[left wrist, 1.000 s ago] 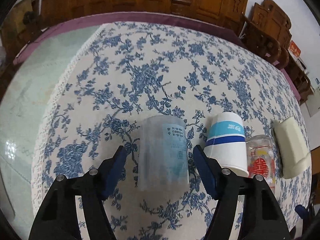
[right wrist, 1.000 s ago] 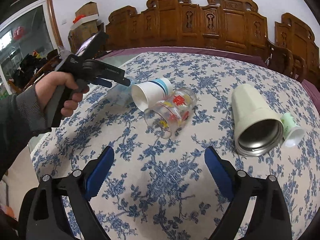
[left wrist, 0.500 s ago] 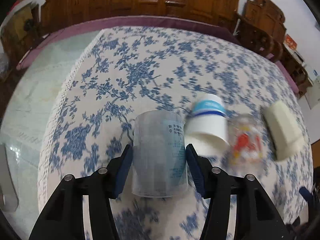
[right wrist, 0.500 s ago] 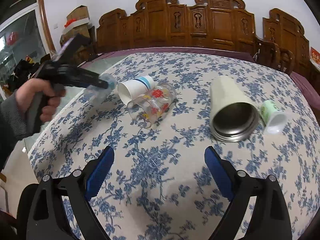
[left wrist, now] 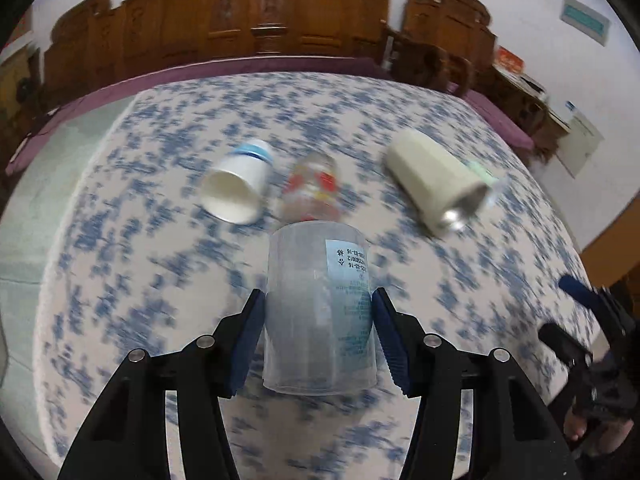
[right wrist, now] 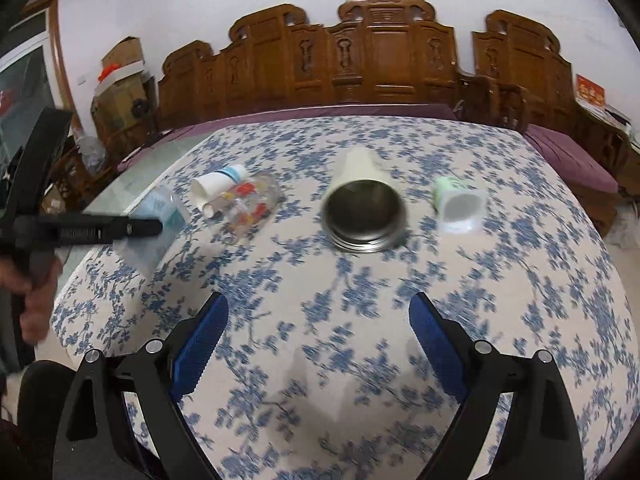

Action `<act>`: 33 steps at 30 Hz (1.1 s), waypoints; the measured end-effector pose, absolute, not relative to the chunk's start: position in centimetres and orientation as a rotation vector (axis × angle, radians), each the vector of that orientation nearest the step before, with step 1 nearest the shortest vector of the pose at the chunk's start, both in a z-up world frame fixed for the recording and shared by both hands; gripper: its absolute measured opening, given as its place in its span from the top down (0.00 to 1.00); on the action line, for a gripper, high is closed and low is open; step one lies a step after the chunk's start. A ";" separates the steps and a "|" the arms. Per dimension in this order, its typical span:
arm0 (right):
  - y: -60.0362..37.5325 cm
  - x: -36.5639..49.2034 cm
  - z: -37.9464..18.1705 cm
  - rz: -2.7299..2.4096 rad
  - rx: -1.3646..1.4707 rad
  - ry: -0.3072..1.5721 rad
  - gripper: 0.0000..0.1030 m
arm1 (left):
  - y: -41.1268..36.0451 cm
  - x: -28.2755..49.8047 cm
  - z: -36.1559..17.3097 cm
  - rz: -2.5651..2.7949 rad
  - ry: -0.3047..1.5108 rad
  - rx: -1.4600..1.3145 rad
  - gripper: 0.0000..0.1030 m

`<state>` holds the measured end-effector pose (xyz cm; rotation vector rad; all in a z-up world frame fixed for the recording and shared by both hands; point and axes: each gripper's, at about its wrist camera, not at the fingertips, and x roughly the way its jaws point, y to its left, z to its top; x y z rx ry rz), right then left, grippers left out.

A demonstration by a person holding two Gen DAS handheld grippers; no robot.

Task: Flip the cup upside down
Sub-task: 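Lift the clear plastic cup off the table with the left tool, then close the right tool on the clear cup while the left tool opens and releases it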

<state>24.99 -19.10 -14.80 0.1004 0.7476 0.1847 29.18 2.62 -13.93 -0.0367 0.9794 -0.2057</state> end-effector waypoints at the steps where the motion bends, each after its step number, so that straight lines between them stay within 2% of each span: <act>1: -19.5 24.7 -14.9 0.177 0.100 0.746 0.10 | 1.6 28.8 -14.3 -0.220 0.980 -0.029 0.49; 12: -23.1 23.2 -15.8 0.108 0.136 0.760 0.10 | -4.8 27.2 -17.6 -0.295 1.024 -0.005 0.49; 21: -23.6 23.2 -16.1 0.088 0.128 0.777 0.10 | -5.7 27.9 -19.2 -0.299 1.041 0.027 0.47; 23: -23.4 23.3 -15.7 0.088 0.124 0.776 0.10 | -5.3 27.7 -18.9 -0.299 1.033 0.016 0.40; 26: -23.0 23.6 -15.1 0.094 0.115 0.771 0.10 | -3.9 26.7 -17.3 -0.288 0.989 0.004 0.37; 28: -22.3 24.0 -14.6 0.111 0.104 0.775 0.16 | -2.7 26.1 -16.2 -0.269 0.953 -0.003 0.31; 31: -21.2 24.7 -14.0 0.141 0.101 0.783 0.18 | -0.7 24.9 -14.5 -0.217 0.885 -0.007 0.22; 33: -20.3 25.4 -13.7 0.164 0.105 0.794 0.18 | 0.9 24.1 -13.5 -0.159 0.833 -0.006 0.08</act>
